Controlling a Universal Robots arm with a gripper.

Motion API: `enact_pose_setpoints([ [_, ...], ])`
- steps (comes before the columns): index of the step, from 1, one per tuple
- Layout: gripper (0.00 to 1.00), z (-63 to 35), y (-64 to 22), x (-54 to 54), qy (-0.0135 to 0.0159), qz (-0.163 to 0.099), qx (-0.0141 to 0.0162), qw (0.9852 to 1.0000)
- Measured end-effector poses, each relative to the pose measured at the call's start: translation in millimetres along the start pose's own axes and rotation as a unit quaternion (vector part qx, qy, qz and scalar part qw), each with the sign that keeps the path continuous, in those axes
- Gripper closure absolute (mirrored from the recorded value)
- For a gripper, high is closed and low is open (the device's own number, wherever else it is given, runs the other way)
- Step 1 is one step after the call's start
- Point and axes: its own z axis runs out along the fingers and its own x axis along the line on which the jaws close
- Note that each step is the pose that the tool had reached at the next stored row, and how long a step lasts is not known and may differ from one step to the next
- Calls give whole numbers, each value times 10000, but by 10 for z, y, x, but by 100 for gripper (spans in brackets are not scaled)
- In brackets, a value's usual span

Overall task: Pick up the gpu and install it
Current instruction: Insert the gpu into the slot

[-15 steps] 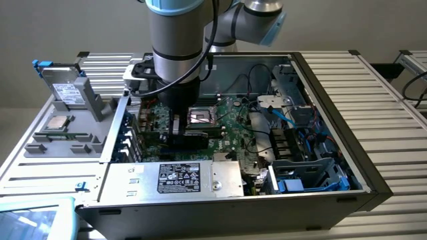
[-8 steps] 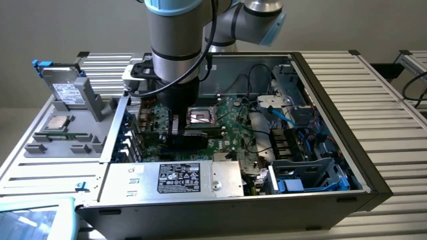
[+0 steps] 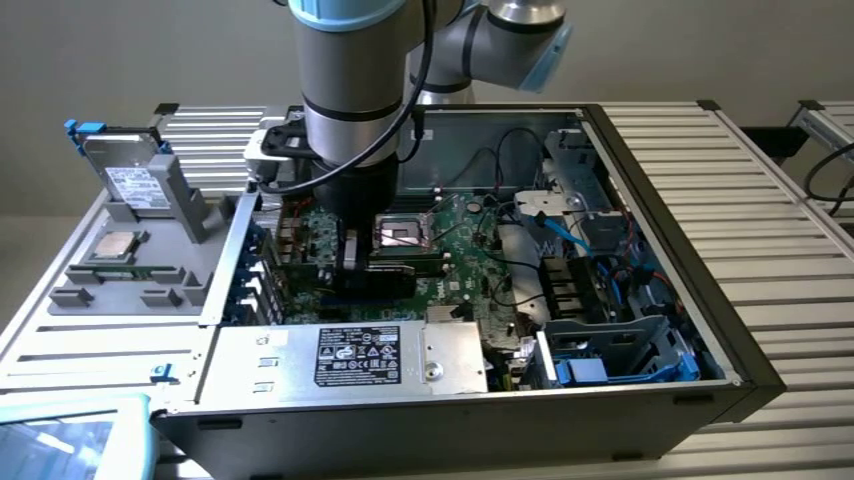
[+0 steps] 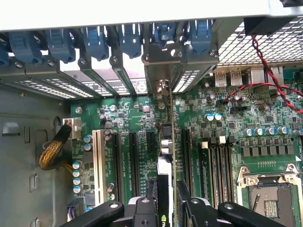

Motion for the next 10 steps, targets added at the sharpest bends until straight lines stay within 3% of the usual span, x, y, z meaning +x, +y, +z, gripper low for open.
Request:
enact_pose_setpoints([
  [10, 73, 4, 12, 1, -4, 2, 2, 10000],
])
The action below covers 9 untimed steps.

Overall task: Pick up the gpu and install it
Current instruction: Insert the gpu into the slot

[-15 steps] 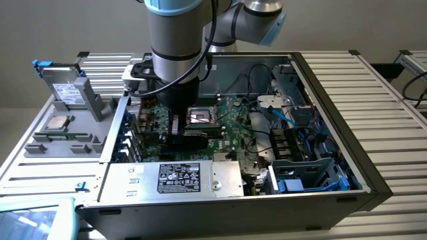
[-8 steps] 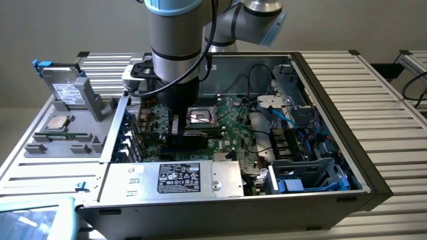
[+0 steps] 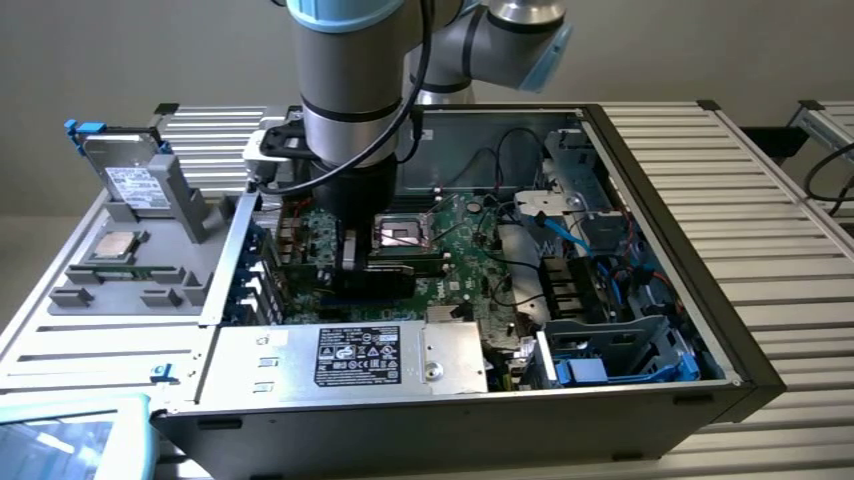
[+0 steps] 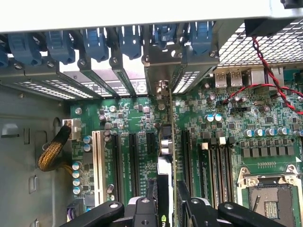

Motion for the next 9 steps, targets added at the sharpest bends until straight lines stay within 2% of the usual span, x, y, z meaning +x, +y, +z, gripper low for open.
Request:
enact_pose_setpoints([
  [9, 73, 1, 13, 4, -2, 10, 0, 10000],
])
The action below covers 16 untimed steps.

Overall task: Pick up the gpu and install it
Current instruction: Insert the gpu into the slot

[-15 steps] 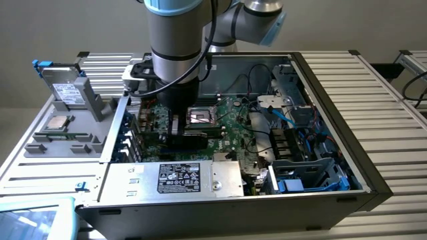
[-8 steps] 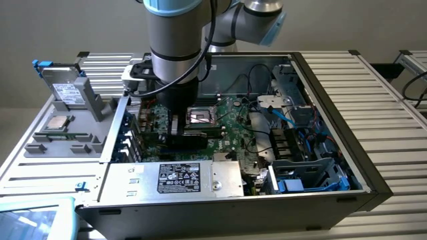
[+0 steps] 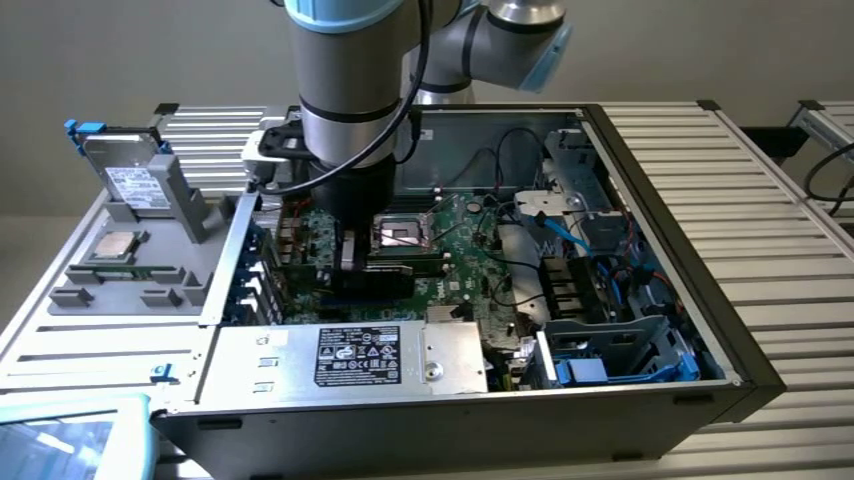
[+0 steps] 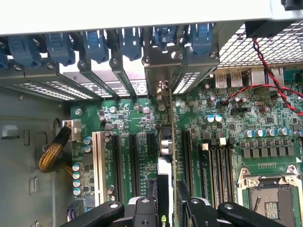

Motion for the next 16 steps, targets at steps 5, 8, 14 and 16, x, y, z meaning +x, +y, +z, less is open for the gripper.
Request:
enact_pose_setpoints([
  [5, 73, -1, 2, 1, 1, 2, -5, 10000],
  [8, 73, -1, 2, 1, 2, 2, -10, 10000],
  [14, 73, 0, 1, 0, 1, 29, -28, 10000],
  [16, 73, 0, 1, -1, 0, 44, -32, 10000],
])
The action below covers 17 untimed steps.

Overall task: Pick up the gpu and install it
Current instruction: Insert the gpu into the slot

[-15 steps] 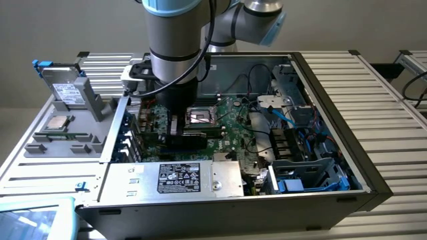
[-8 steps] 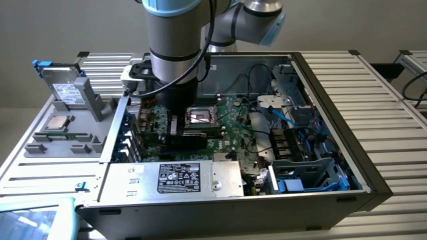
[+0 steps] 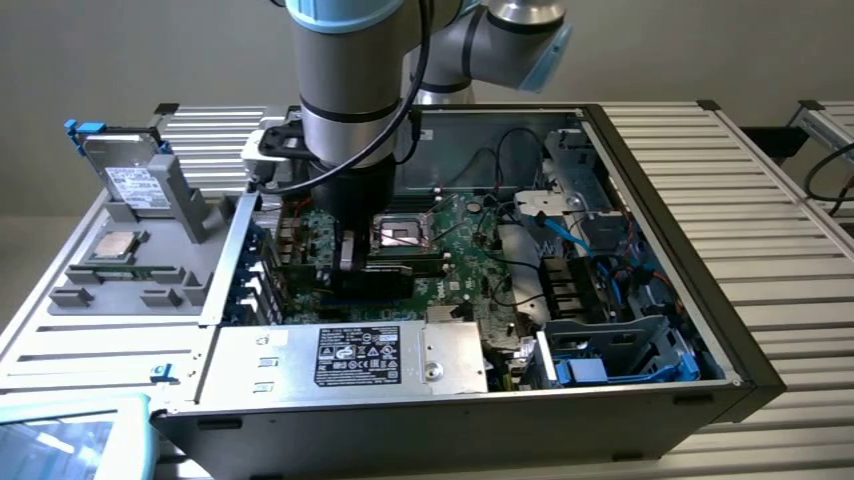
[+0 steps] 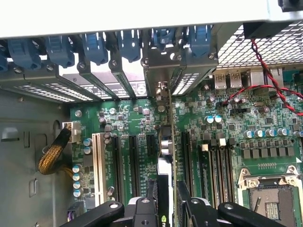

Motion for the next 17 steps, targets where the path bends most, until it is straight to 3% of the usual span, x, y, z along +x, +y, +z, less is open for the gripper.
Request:
enact_pose_setpoints([
  [5, 73, -2, -4, -1, 1, 6, -16, 10000],
  [17, 73, -55, -1, -1, 2, -3, -17, 10000],
])
